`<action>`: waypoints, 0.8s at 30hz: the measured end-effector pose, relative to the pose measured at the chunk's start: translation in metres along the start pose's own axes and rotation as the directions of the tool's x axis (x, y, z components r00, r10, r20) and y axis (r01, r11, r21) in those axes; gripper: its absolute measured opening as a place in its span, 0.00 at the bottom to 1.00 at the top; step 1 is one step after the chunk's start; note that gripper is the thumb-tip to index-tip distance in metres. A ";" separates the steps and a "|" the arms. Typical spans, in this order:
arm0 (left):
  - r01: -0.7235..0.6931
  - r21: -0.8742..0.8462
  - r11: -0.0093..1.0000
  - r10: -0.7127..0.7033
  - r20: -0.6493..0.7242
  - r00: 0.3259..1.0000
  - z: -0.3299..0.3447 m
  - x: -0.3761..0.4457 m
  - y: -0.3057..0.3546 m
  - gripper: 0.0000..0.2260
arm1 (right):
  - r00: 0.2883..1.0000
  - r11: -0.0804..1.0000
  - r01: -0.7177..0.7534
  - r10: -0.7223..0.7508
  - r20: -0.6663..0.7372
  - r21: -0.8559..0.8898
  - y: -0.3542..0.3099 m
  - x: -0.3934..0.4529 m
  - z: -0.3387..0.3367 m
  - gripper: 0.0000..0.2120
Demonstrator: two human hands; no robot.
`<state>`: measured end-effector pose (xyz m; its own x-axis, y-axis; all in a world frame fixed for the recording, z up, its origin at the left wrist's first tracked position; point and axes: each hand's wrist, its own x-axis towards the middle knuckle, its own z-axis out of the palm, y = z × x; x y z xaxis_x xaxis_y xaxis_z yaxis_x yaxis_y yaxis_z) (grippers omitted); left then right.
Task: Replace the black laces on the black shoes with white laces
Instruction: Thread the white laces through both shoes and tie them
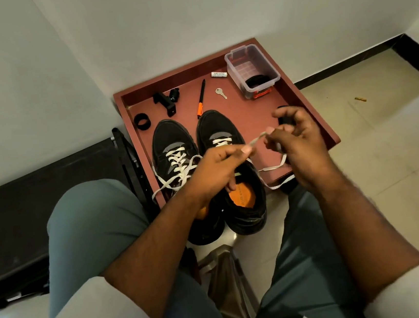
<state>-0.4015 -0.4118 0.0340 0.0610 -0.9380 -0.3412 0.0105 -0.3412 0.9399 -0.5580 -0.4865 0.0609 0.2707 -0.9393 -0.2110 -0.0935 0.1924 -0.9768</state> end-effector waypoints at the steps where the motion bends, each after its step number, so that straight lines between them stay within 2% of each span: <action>1: 0.076 -0.103 0.992 -0.067 0.088 0.994 0.005 -0.003 0.001 0.18 | 0.993 0.988 -0.024 0.006 0.119 0.151 -0.011 -0.004 0.004 0.12; 3: 0.184 -0.318 0.930 -0.112 0.232 0.966 0.014 -0.008 0.004 0.25 | 0.962 0.936 -0.075 -0.023 0.270 0.344 -0.026 -0.010 0.008 0.12; 5: 0.195 -0.401 0.895 -0.075 0.295 0.952 0.019 -0.010 0.008 0.24 | 0.955 0.906 -0.080 -0.049 0.291 0.415 -0.032 -0.011 0.010 0.12; 8: 0.092 -0.236 0.967 -0.040 0.215 0.976 0.007 -0.019 0.015 0.10 | 0.991 0.880 -0.044 -0.020 0.130 0.472 -0.030 -0.005 0.007 0.11; 11: 0.085 0.028 0.996 -0.087 0.082 0.993 -0.025 -0.032 0.009 0.10 | 0.986 0.842 -0.010 0.100 -0.137 0.539 -0.022 0.010 -0.009 0.11; 12: 0.098 0.090 0.991 -0.101 0.031 0.994 -0.038 -0.036 0.006 0.11 | 0.972 0.879 -0.036 0.141 -0.187 0.476 -0.017 0.015 -0.015 0.13; 13: 0.100 0.143 0.985 -0.097 -0.026 0.995 -0.047 -0.038 0.004 0.11 | 0.966 0.958 -0.106 0.163 -0.200 0.268 -0.012 0.018 -0.020 0.16; 14: 0.091 0.190 0.977 -0.075 -0.088 0.993 -0.054 -0.038 0.001 0.11 | 0.973 0.977 -0.178 0.157 -0.170 -0.119 -0.005 0.020 -0.025 0.18; 15: 0.080 0.229 0.970 -0.050 -0.134 0.990 -0.057 -0.038 0.000 0.11 | 0.987 0.840 -0.161 0.131 -0.094 -0.519 0.002 0.020 -0.026 0.21; 16: 0.074 0.249 0.966 -0.037 -0.151 0.988 -0.056 -0.035 0.000 0.11 | 0.995 0.656 -0.046 0.095 0.022 -0.753 0.006 0.017 -0.023 0.23; 17: 0.078 0.251 0.965 -0.043 -0.140 0.989 -0.052 -0.033 0.002 0.11 | 0.985 0.577 0.090 0.071 0.159 -0.812 0.009 0.012 -0.015 0.25; 18: 0.078 0.239 0.968 -0.051 -0.114 0.992 -0.047 -0.032 0.005 0.11 | 0.956 0.615 0.191 0.059 0.287 -0.765 0.012 0.007 -0.006 0.26; 20: 0.081 0.221 0.972 -0.070 -0.060 0.996 -0.037 -0.029 0.009 0.10 | 0.878 0.779 0.259 0.057 0.476 -0.571 0.018 -0.006 0.016 0.23; 21: 0.087 0.215 0.973 -0.079 -0.044 0.996 -0.035 -0.028 0.009 0.10 | 0.866 0.816 0.265 0.034 0.500 -0.514 0.023 -0.011 0.024 0.17; 22: 0.098 0.207 0.973 -0.090 -0.045 0.995 -0.036 -0.027 0.009 0.10 | 0.887 0.833 0.253 0.003 0.462 -0.492 0.029 -0.012 0.028 0.11; 24: 0.111 0.193 0.975 -0.097 -0.080 0.992 -0.045 -0.025 0.006 0.09 | 0.962 0.893 0.158 -0.043 0.269 -0.422 0.035 -0.007 0.022 0.06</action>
<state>-0.3583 -0.3873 0.0491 0.1397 -0.8928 -0.4283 -0.1760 -0.4481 0.8765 -0.5422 -0.4669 0.0271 0.5223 -0.8355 -0.1707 -0.4455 -0.0966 -0.8901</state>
